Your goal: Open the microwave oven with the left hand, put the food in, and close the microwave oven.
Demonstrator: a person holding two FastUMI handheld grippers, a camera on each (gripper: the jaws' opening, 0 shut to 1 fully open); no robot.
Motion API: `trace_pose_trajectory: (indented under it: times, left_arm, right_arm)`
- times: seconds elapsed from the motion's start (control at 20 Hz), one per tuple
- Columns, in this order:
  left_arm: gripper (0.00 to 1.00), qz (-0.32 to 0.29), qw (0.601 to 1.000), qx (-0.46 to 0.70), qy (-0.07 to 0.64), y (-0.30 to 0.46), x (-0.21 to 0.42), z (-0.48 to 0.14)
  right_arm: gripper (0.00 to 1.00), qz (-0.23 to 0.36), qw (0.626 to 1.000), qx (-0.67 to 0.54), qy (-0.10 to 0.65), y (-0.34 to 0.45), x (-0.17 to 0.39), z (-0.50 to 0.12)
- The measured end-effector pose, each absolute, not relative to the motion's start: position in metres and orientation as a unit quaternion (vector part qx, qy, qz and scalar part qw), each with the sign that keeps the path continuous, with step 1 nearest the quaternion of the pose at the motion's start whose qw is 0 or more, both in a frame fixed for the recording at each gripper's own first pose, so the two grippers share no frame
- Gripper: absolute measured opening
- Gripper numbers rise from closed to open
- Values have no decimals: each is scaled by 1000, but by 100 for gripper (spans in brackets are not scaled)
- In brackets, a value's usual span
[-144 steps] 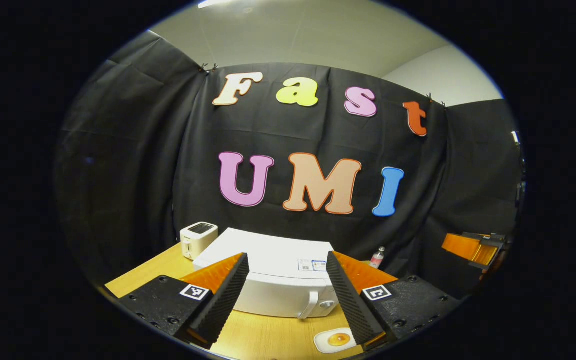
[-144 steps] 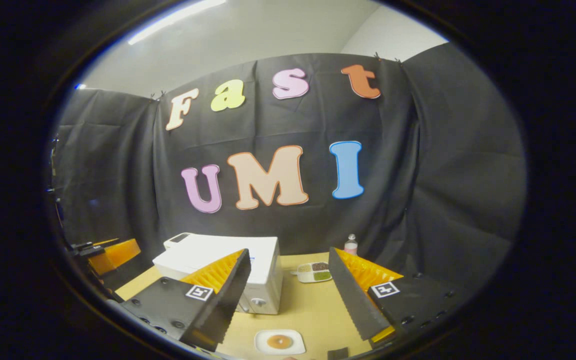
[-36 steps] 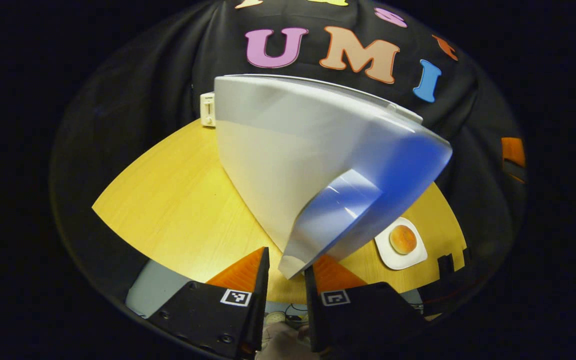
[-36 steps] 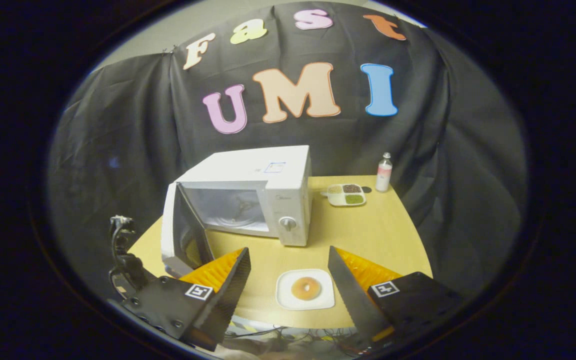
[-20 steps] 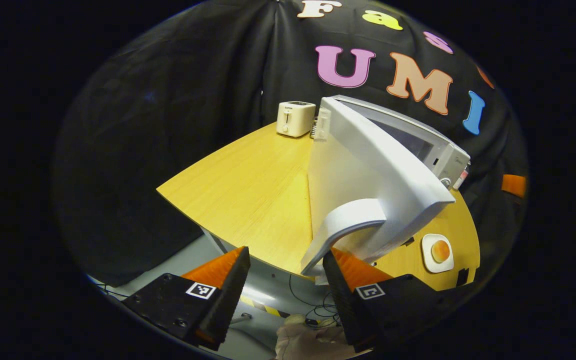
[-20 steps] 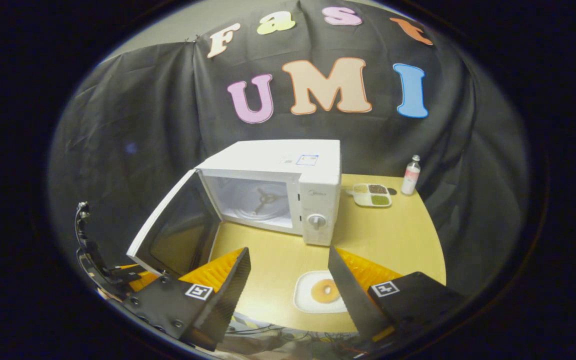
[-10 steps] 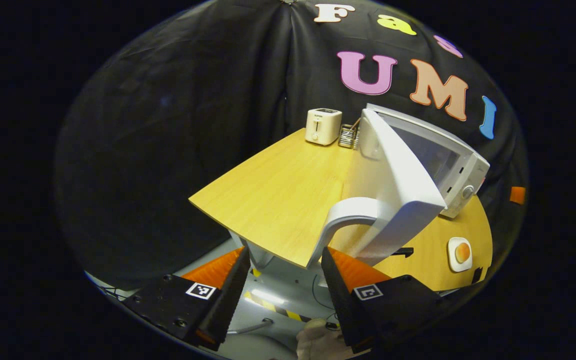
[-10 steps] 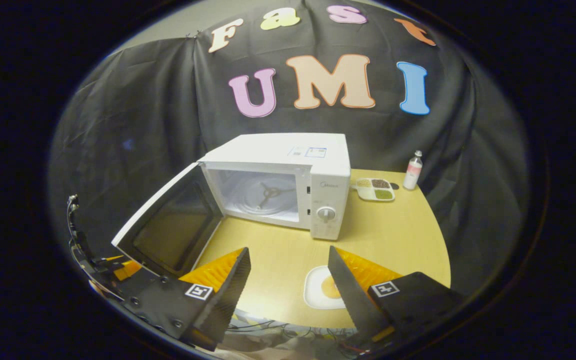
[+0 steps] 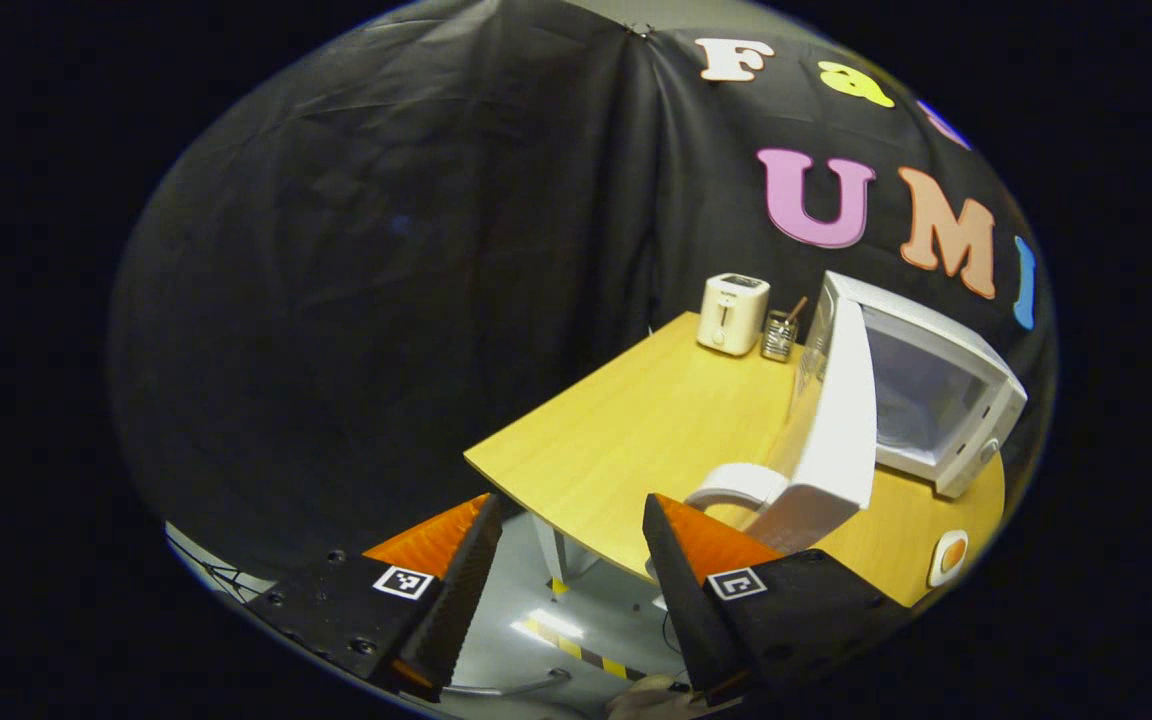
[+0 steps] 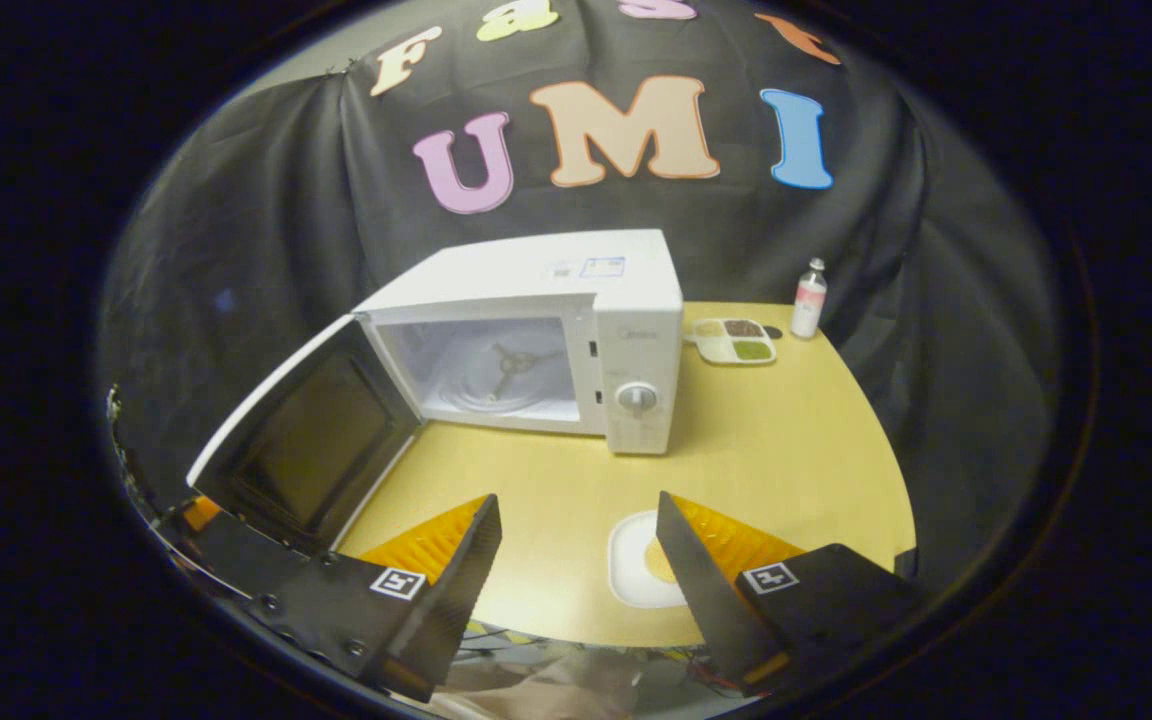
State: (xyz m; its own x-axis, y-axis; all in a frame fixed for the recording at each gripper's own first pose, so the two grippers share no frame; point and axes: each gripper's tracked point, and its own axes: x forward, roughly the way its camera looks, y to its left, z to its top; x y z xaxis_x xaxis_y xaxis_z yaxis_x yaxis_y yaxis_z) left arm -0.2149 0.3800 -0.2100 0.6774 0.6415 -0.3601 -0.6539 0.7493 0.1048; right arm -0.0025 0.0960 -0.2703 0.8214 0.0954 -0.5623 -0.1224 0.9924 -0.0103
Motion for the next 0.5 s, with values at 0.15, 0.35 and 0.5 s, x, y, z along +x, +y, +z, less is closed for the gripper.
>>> trace_pose_trajectory:
  times: [0.15,0.35,0.5]
  left_arm:
    - [84,383,913,-27,137,380,-216,-170]
    - [84,417,905,-10,82,355,-212,-120]
    - [83,424,904,-7,58,329,-202,-93]
  right_arm:
    - [94,53,938,-34,341,76,-5,-299]
    - [94,71,917,-34,392,66,0,-331]
    - [94,81,900,-34,426,57,9,-353]
